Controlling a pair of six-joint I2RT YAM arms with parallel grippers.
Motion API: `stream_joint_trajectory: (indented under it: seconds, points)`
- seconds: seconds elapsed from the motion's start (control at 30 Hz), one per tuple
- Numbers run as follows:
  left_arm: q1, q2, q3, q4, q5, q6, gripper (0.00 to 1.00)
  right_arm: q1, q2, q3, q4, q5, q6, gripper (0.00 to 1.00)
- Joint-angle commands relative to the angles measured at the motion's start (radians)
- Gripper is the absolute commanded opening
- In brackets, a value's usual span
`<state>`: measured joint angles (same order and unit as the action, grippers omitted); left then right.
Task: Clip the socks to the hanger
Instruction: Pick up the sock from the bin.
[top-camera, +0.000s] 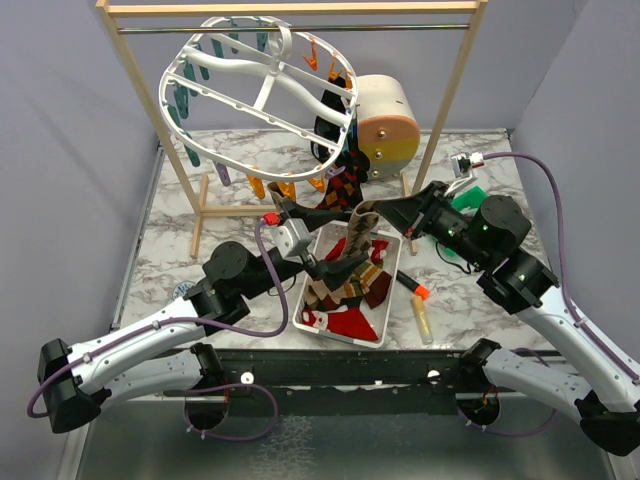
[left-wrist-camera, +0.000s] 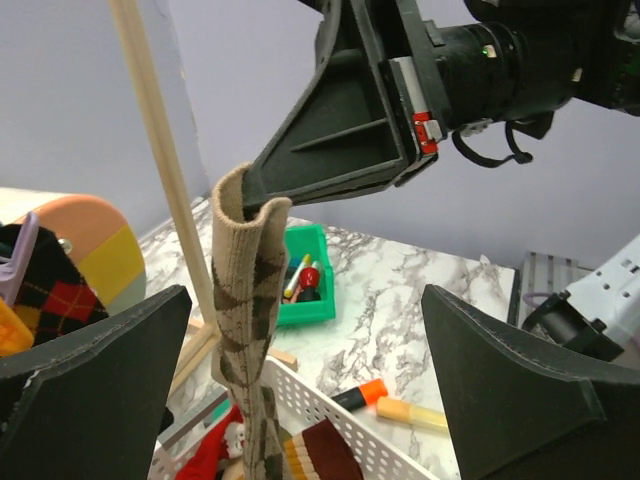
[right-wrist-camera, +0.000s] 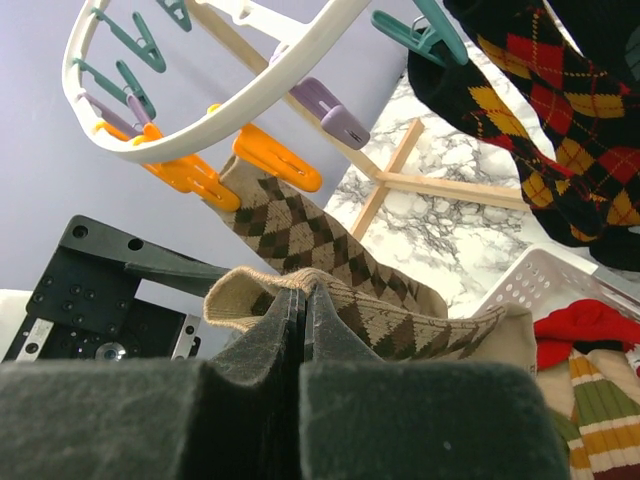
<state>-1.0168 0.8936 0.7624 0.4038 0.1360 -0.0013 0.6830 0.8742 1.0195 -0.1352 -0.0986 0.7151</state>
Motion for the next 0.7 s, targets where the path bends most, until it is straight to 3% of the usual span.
stream_joint_trajectory:
  seconds: [0.0,0.23,0.47,0.57,0.67]
  points:
    - [-0.002,-0.005,-0.029,0.094,-0.094,-0.003,0.99,-0.002,-0.013,-0.009,0.025,0.057,0.041,0.01]
    - [-0.002,0.018,-0.040,0.103,-0.247,-0.063,0.99,-0.002,-0.032,-0.033,0.024,0.119,0.064,0.01]
    - [-0.002,-0.011,-0.097,0.017,-0.618,-0.488,0.99,-0.002,-0.067,-0.039,-0.066,0.225,0.054,0.01]
    - [-0.002,-0.036,-0.115,-0.018,-0.587,-0.571,0.99,-0.002,-0.077,-0.041,-0.097,0.266,0.059,0.01]
    - [-0.002,-0.032,-0.110,-0.033,-0.416,-0.515,0.99,-0.001,-0.081,-0.044,-0.105,0.281,0.075,0.01]
